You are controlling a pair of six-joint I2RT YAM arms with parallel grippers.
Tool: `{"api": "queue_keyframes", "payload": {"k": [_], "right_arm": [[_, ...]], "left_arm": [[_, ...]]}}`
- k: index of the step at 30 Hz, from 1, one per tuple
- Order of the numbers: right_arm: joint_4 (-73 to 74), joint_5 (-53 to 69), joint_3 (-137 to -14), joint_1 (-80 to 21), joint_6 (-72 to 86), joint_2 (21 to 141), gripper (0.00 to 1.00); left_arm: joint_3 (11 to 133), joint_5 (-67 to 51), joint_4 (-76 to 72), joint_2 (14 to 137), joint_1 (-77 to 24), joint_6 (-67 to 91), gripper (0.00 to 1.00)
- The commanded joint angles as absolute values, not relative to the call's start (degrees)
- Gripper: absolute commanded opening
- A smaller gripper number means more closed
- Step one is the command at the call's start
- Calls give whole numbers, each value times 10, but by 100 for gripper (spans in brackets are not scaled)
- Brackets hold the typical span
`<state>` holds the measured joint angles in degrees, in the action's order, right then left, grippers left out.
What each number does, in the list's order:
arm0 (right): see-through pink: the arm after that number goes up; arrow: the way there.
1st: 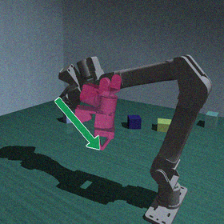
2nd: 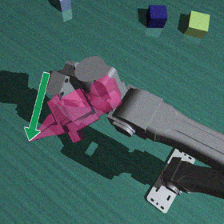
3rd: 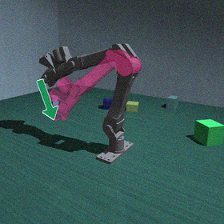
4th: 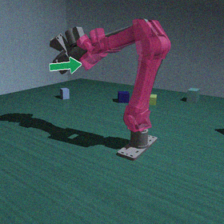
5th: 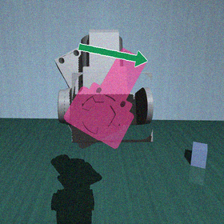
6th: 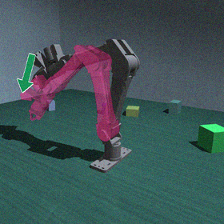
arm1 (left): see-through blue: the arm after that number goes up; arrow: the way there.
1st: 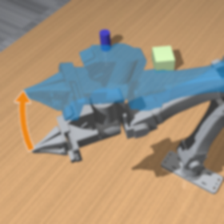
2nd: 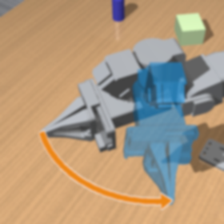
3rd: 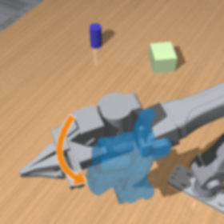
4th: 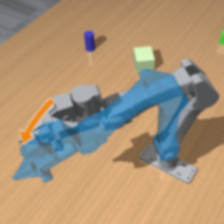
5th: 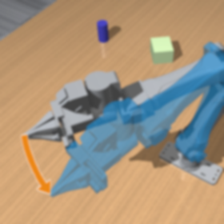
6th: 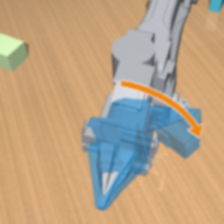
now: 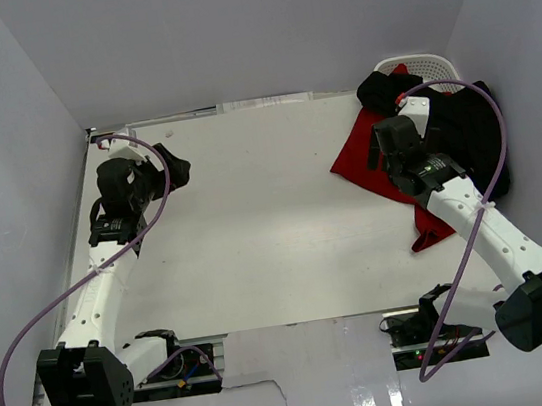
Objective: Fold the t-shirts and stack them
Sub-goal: Grab crumpled tshirt from bin with the right arm
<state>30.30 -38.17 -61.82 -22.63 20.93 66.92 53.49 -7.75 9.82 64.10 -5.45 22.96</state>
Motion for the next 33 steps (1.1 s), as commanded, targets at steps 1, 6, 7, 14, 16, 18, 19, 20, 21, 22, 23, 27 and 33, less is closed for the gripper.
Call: {"api": "queue_keyframes", "payload": {"k": [1, 6, 7, 14, 16, 18, 19, 20, 21, 22, 23, 27, 33], "right_arm": [[301, -402, -633, -229, 224, 669, 90], [299, -405, -634, -227, 220, 671, 90], [298, -416, -633, -224, 225, 674, 90], [219, -443, -612, -168, 190, 752, 90], [216, -444, -624, -152, 189, 778, 90], [197, -452, -631, -145, 180, 815, 90], [186, -466, -631, -142, 177, 824, 90], [164, -494, -630, -140, 173, 835, 90], [152, -502, -631, -139, 168, 853, 90], [142, -509, -635, -134, 164, 863, 90], [132, -521, -640, -131, 163, 883, 90], [98, -556, -664, -118, 145, 930, 90], [50, -559, -714, -98, 88, 985, 90]], "left_arm": [[533, -90, 88, 632, -55, 225, 98], [533, -91, 86, 633, -55, 226, 98], [533, -92, 86, 633, -55, 225, 98], [531, -95, 84, 625, -55, 223, 98], [529, -96, 82, 623, -55, 222, 98], [528, -97, 81, 619, -55, 222, 98], [529, -98, 82, 619, -55, 221, 98], [529, -98, 82, 617, -55, 221, 98], [528, -98, 82, 614, -55, 220, 98], [527, -98, 82, 613, -55, 220, 98], [526, -99, 81, 610, -55, 220, 98], [524, -103, 79, 607, -55, 219, 98], [526, -111, 78, 612, -55, 220, 98]]}}
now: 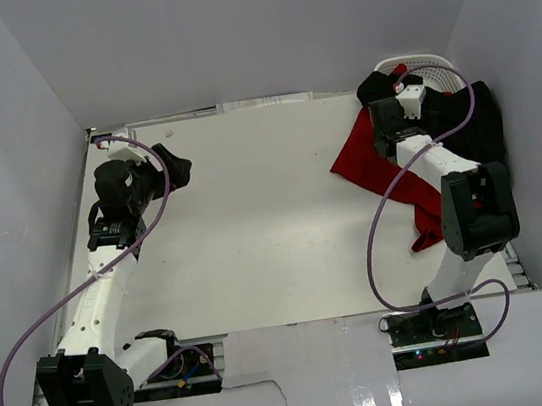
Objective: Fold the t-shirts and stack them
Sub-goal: Grab crumpled tshirt from bin with the right arm
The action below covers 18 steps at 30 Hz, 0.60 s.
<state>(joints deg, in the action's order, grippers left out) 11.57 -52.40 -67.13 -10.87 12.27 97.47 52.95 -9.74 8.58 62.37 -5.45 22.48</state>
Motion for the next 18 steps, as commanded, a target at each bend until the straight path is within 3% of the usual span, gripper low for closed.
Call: {"api": "queue_keyframes", "payload": {"k": [1, 18], "right_arm": [[50, -559, -724, -96, 85, 992, 90], [47, -553, -833, -49, 79, 1118, 92]], "left_arm": [[526, -113, 78, 612, -55, 221, 98], [526, -115, 77, 621, -55, 218, 98]]}}
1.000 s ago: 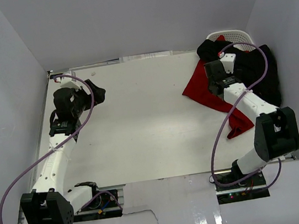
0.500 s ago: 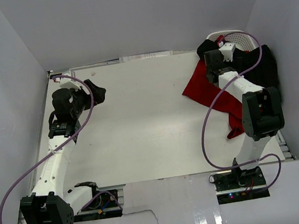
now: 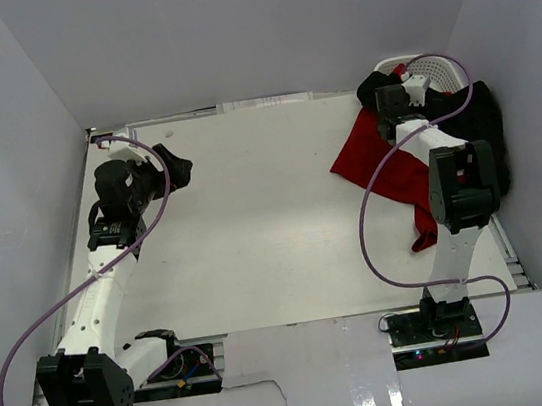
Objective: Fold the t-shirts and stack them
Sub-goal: Grab crumpled tshirt from bin with the right arm
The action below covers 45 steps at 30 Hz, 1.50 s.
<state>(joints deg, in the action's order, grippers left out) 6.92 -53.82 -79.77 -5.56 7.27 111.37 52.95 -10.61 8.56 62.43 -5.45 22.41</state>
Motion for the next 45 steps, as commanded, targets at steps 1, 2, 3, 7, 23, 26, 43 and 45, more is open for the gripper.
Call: {"api": "queue_keyframes", "payload": {"k": [1, 2, 3, 7, 23, 26, 43, 45], "right_arm": [[47, -554, -837, -47, 81, 1124, 95], [46, -553, -840, -43, 85, 1128, 89], [47, -548, -846, -40, 87, 1134, 79], [47, -541, -860, -33, 90, 1140, 36], [99, -472, -1028, -211, -111, 963, 8], [197, -363, -1110, -269, -106, 935, 8], [374, 26, -1037, -299, 19, 790, 13], [384, -39, -988, -299, 26, 797, 16]], "left_arm": [[526, -115, 77, 622, -55, 218, 98], [526, -115, 78, 622, -55, 217, 98], [525, -116, 77, 622, -55, 216, 98], [522, -120, 73, 621, -55, 214, 98], [524, -119, 73, 628, -55, 215, 98], [524, -116, 75, 628, -55, 215, 98], [520, -107, 75, 617, -55, 216, 98], [520, -105, 76, 614, -55, 215, 98]]}}
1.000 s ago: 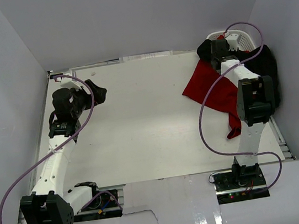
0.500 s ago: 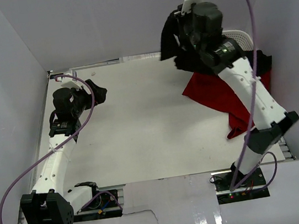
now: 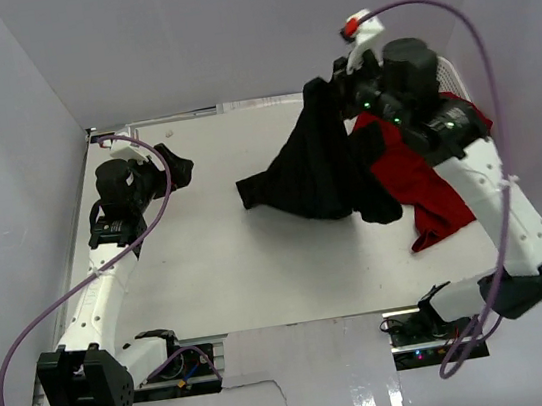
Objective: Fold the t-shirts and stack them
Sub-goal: Grab crumpled tshirt from bin with the right arm, then move the tshirt to the center of the board
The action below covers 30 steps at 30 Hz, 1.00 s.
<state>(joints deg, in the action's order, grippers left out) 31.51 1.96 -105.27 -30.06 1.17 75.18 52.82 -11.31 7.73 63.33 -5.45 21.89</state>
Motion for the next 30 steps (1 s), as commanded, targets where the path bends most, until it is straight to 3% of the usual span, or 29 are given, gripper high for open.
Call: {"api": "queue_keyframes", "payload": {"k": [1, 2, 4, 9, 16, 22, 27, 30], "right_arm": [[386, -66, -973, -299, 29, 801, 13], [386, -89, -960, -299, 31, 804, 8], [381, -125, -940, -297, 26, 818, 8], [381, -86, -975, -296, 21, 855, 8], [423, 124, -1062, -315, 35, 947, 8], [465, 221, -1141, -424, -3, 982, 8], [501, 341, -1236, -476, -57, 952, 8], [460, 360, -1232, -480, -52, 891, 8]], "left_arm": [[520, -105, 75, 613, -55, 215, 98], [519, -105, 75, 613, -55, 216, 98], [519, -105, 75, 613, -55, 215, 98], [521, -107, 74, 618, -55, 215, 98], [521, -93, 77, 615, -55, 211, 98], [522, -69, 83, 611, -55, 211, 98], [524, -20, 93, 599, -55, 220, 96], [521, 23, 96, 590, -55, 225, 96]]}}
